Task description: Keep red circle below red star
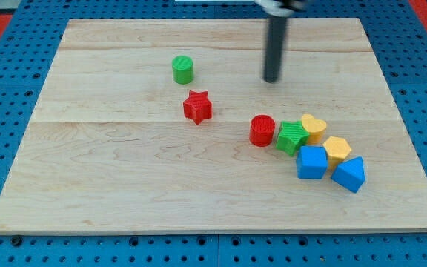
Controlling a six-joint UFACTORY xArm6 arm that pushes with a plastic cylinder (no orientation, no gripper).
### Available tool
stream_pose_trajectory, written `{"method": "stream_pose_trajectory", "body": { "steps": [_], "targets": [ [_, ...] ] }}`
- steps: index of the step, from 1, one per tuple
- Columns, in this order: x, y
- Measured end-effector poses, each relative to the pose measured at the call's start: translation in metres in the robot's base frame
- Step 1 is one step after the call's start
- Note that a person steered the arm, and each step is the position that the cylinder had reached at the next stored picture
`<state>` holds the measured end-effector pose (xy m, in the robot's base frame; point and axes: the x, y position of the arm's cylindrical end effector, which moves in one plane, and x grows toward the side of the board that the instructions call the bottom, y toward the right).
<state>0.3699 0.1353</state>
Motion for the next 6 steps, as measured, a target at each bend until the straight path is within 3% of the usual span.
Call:
{"method": "stream_pose_trajectory", "body": {
  "steps": [1,2,3,6],
  "targets": [
    [0.065,0.064],
    [0.091,0.054],
    [0.086,-0.037],
    [0.086,-0.145]
  ]
}}
